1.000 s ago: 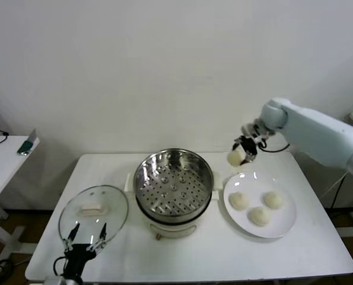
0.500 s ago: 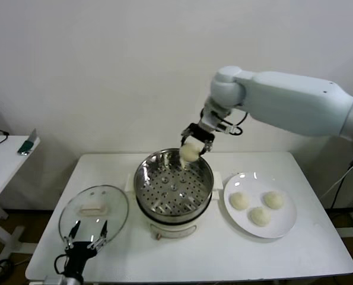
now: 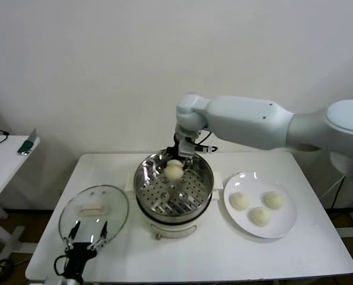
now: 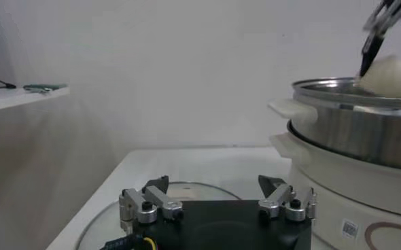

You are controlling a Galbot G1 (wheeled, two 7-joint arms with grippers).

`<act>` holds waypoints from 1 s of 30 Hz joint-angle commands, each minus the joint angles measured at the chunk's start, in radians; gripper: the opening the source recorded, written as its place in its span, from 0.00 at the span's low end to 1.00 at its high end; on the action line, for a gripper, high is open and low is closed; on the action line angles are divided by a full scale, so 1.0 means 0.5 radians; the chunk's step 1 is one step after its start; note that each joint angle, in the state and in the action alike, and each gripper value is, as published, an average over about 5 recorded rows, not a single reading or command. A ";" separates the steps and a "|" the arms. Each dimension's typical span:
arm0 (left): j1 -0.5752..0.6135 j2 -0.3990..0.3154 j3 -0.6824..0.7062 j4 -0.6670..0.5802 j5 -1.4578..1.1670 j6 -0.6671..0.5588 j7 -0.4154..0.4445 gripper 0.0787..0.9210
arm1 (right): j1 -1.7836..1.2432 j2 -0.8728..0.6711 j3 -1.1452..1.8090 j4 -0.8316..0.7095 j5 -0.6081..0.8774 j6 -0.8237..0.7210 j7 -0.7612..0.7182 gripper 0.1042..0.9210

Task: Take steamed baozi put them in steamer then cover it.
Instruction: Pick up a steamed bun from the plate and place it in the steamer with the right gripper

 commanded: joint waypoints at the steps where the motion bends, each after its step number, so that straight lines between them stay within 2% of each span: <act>1: -0.004 -0.004 0.001 0.005 0.003 -0.002 -0.001 0.88 | -0.193 0.148 0.054 -0.375 -0.258 0.121 0.061 0.70; 12: -0.009 -0.014 0.000 0.002 0.002 -0.002 -0.002 0.88 | -0.261 0.242 0.078 -0.529 -0.245 0.146 0.065 0.70; 18: -0.004 -0.019 -0.007 -0.007 -0.001 -0.002 -0.003 0.88 | -0.193 0.233 0.075 -0.501 -0.061 0.157 0.044 0.83; 22: -0.005 -0.026 -0.001 -0.010 0.007 -0.001 -0.002 0.88 | 0.043 0.141 -0.023 -0.352 0.304 0.137 -0.036 0.88; 26: -0.006 -0.030 0.001 -0.011 0.011 0.000 -0.002 0.88 | 0.384 -0.048 -0.228 -0.134 0.817 0.031 -0.120 0.88; 30: -0.009 -0.024 -0.010 -0.008 0.004 0.001 -0.002 0.88 | 0.734 -0.360 -0.575 0.133 1.469 -0.355 -0.256 0.88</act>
